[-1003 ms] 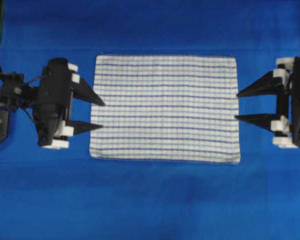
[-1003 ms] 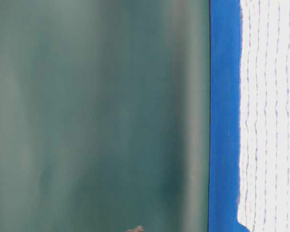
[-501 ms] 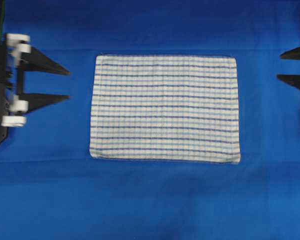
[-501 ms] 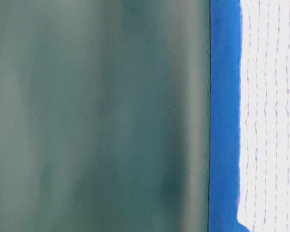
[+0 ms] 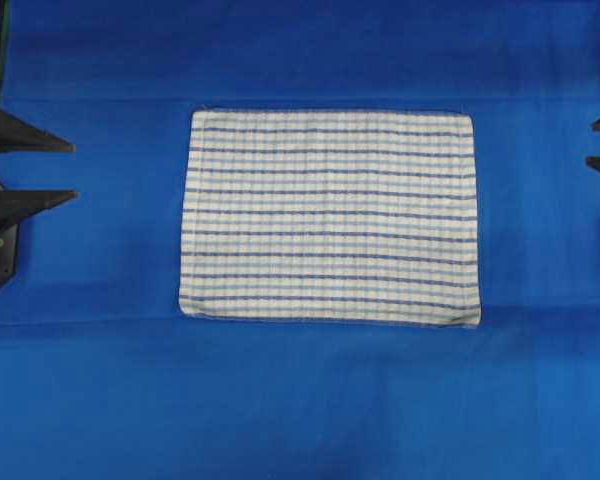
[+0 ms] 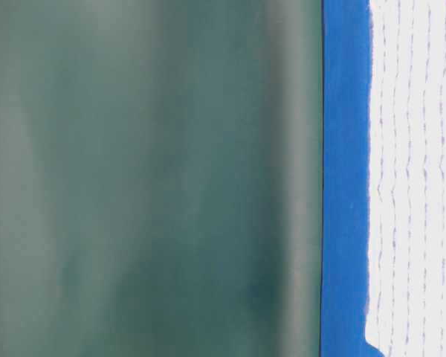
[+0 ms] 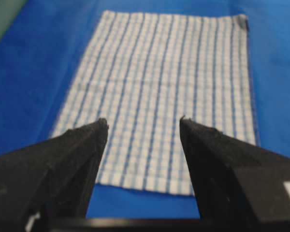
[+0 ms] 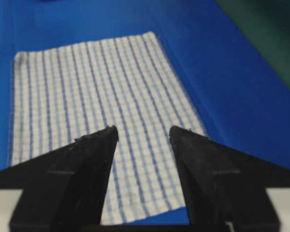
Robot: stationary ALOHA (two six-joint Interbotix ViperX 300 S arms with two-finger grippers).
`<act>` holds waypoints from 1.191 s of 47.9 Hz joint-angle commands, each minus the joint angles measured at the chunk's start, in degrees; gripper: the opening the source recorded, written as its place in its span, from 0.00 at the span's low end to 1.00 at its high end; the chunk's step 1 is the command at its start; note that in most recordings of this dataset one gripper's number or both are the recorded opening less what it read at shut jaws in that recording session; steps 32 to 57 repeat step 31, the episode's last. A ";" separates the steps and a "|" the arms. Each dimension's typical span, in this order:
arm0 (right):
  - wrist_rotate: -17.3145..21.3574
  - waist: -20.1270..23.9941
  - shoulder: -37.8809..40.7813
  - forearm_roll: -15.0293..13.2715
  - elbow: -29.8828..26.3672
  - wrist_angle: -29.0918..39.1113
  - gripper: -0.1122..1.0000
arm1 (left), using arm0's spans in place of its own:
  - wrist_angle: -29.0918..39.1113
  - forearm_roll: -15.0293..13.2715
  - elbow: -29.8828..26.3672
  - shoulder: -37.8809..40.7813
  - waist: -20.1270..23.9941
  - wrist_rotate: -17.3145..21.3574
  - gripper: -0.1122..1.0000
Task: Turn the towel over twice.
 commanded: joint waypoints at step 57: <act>1.85 -3.52 1.49 -0.26 1.93 -3.96 0.56 | -0.62 -0.18 2.37 -0.97 0.88 -0.70 0.61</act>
